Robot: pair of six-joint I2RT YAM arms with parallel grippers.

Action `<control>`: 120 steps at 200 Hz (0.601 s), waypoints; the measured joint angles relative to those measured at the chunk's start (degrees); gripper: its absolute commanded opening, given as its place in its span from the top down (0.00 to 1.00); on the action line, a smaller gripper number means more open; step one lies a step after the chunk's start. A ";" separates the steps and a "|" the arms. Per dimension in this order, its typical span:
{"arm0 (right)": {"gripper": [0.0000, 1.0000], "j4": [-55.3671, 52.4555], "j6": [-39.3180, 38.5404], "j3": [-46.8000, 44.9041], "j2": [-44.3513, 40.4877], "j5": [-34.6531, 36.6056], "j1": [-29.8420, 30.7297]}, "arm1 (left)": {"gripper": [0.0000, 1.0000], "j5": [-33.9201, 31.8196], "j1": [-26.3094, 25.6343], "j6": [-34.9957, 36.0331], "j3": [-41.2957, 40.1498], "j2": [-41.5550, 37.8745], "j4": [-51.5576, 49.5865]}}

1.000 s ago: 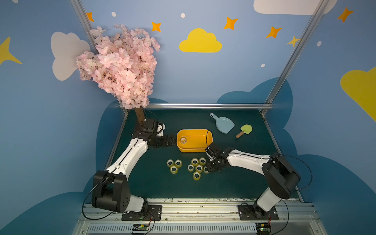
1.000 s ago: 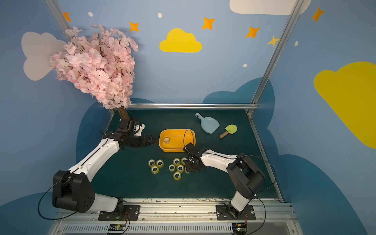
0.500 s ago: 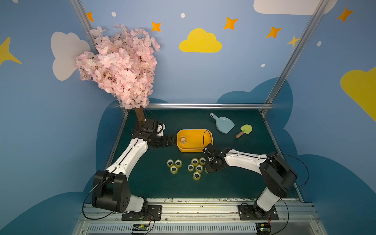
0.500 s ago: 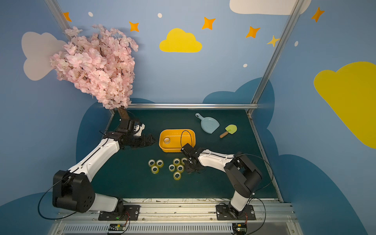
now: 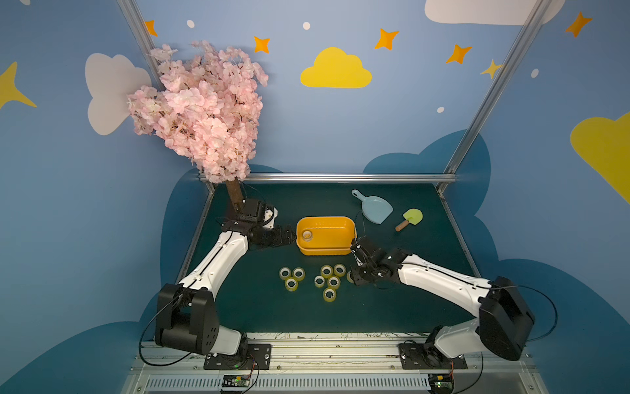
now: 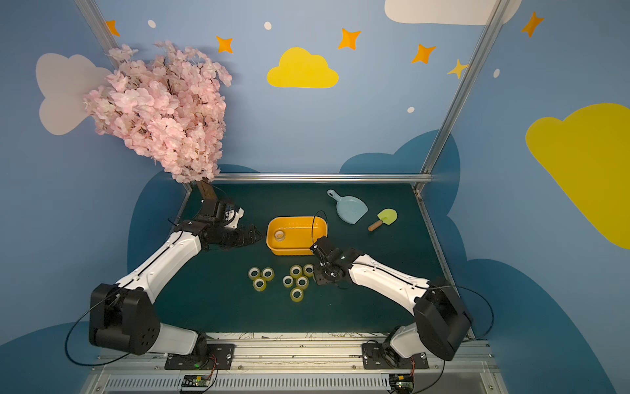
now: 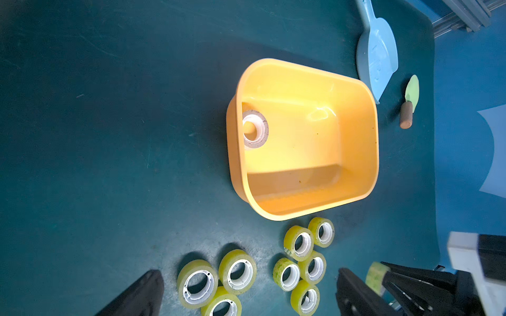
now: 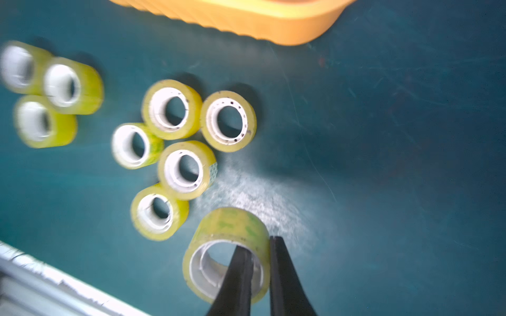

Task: Put the transparent tape into the storage box
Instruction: Pick up the tape at the center of the board, then place the tape in the storage box.

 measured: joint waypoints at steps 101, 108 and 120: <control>1.00 -1.40 -2.19 1.14 -10.58 0.46 -4.28 | 0.00 0.81 -0.31 1.95 12.74 2.73 2.73; 1.00 -1.07 -2.38 1.75 -10.40 -0.02 -4.96 | 0.00 0.68 -0.31 2.19 12.57 2.82 3.30; 1.00 -0.90 -2.56 3.58 -9.73 -0.81 -6.14 | 0.00 0.07 -0.31 2.38 11.02 2.86 3.89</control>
